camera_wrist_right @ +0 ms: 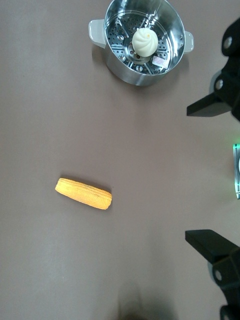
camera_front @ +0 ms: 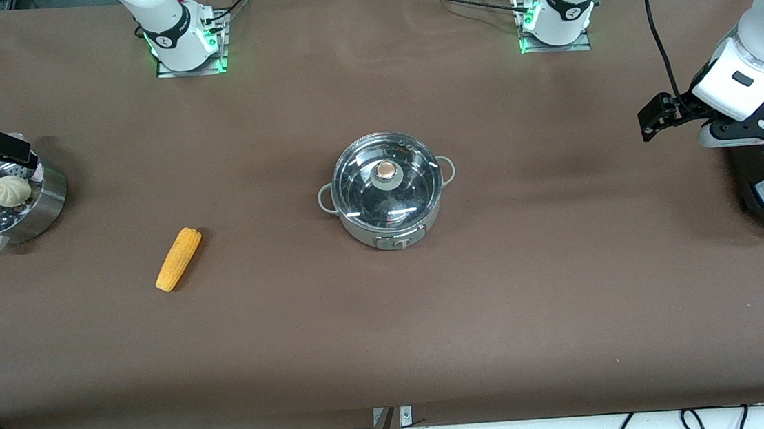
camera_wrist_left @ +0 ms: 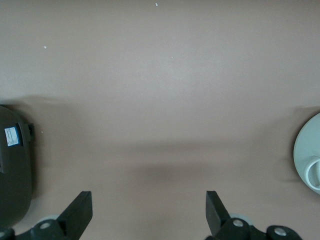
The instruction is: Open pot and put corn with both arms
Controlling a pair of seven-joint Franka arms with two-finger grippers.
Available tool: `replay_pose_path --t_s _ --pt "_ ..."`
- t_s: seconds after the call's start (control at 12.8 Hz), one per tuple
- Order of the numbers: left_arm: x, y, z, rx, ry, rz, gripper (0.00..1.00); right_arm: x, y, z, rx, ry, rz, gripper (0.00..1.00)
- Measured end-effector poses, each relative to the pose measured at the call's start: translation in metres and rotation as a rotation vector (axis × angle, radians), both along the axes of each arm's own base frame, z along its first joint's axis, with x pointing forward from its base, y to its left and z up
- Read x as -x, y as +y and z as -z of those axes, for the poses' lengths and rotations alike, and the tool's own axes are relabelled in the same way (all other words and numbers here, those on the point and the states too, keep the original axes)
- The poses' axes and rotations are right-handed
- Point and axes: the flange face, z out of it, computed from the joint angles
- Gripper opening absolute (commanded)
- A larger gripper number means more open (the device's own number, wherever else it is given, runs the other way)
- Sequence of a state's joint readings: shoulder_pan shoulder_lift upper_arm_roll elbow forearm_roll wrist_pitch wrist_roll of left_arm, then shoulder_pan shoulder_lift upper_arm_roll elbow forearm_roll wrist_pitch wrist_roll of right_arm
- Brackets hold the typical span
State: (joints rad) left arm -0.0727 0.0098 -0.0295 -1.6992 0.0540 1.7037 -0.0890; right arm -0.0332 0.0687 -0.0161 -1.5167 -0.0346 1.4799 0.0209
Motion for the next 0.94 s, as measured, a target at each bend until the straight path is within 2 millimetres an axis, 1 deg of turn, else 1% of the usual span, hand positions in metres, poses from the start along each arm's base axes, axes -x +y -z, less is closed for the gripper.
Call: replay_pose_path --t_s 0.63,0.94 --pt "0.0025 -0.0006 0.001 -0.002 0.021 0.0 1.0 0.0 0.0 0.0 0.0 0.0 0.0 1.0" --pt "0.0031 -0.0039 0.0011 -0.003 0.024 0.006 1.0 0.0 0.0 0.0 0.0 0.0 0.0 1.0"
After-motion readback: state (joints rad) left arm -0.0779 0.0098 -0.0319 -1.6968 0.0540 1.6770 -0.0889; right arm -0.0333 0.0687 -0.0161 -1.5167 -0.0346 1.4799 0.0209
